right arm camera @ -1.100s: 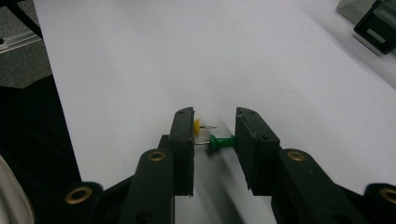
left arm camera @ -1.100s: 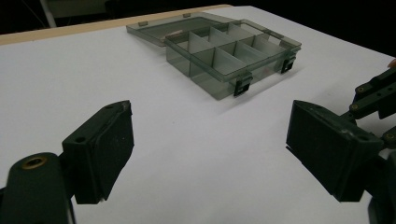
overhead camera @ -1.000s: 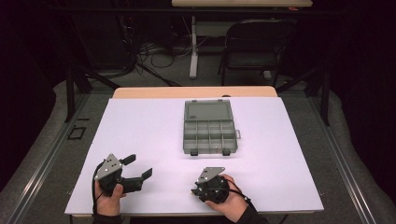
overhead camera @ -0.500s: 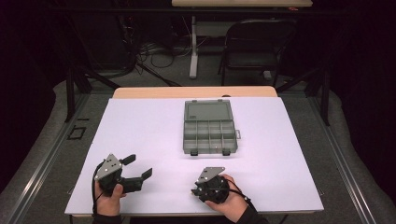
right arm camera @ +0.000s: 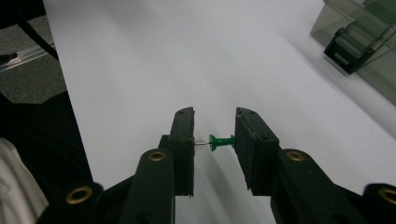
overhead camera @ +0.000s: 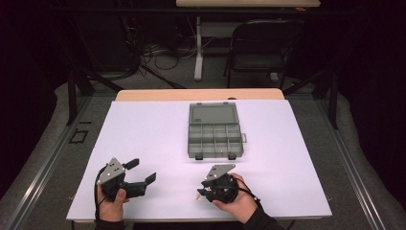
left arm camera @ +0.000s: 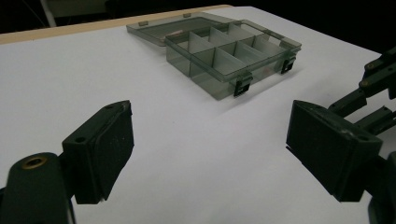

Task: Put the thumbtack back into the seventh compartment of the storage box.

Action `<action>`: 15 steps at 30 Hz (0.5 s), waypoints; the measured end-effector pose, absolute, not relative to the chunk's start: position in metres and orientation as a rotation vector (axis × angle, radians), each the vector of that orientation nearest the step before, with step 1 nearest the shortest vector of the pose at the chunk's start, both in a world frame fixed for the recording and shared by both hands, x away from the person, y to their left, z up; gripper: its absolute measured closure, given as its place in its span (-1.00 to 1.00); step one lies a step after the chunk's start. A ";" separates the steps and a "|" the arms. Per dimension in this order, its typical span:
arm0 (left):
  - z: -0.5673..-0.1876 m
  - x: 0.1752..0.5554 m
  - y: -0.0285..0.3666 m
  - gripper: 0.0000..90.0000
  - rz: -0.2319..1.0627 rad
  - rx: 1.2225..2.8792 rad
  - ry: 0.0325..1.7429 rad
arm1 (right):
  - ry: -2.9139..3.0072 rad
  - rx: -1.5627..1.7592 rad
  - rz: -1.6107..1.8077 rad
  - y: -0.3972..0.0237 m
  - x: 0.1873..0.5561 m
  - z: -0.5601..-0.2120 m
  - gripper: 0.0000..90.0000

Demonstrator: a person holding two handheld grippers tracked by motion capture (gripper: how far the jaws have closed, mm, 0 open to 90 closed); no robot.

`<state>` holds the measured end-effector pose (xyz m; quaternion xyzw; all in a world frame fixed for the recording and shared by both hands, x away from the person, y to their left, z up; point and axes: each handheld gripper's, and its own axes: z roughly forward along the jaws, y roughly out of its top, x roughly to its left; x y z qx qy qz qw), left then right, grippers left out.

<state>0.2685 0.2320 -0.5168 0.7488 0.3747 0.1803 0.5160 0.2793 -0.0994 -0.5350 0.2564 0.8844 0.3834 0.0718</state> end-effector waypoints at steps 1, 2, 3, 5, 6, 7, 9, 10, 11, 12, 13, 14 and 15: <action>-0.517 0.269 0.232 -0.67 0.433 1.799 0.900 | 2.656 0.773 1.159 -0.100 0.280 -0.533 0.53; -0.517 0.269 0.232 -0.67 0.433 1.799 0.901 | 2.653 0.771 1.162 -0.101 0.282 -0.531 0.53; -0.517 0.269 0.232 -0.67 0.433 1.800 0.901 | 2.653 0.774 1.162 -0.102 0.283 -0.529 0.53; -0.517 0.269 0.232 -0.67 0.432 1.797 0.904 | 2.653 0.779 1.169 -0.104 0.284 -0.526 0.53; -0.517 0.269 0.232 -0.67 0.432 1.797 0.903 | 2.654 0.789 1.169 -0.104 0.286 -0.524 0.53; -0.517 0.269 0.232 -0.67 0.431 1.798 0.903 | 2.654 0.790 1.170 -0.105 0.286 -0.523 0.53; -0.517 0.269 0.232 -0.67 0.434 1.799 0.902 | 2.655 0.793 1.171 -0.106 0.288 -0.520 0.53; -0.517 0.269 0.232 -0.67 0.434 1.799 0.902 | 2.652 0.800 1.171 -0.106 0.289 -0.518 0.53; -0.517 0.269 0.232 -0.67 0.434 1.799 0.903 | 2.653 0.800 1.173 -0.107 0.290 -0.517 0.53; -0.517 0.269 0.232 -0.67 0.433 1.798 0.903 | 2.653 0.805 1.173 -0.107 0.291 -0.516 0.53; -0.517 0.269 0.232 -0.67 0.433 1.798 0.902 | 2.655 0.810 1.170 -0.108 0.291 -0.515 0.53; -0.517 0.269 0.232 -0.67 0.433 1.797 0.901 | 2.656 0.813 1.170 -0.108 0.292 -0.513 0.53; -0.517 0.269 0.232 -0.67 0.433 1.798 0.902 | 2.654 0.808 1.170 -0.109 0.293 -0.512 0.53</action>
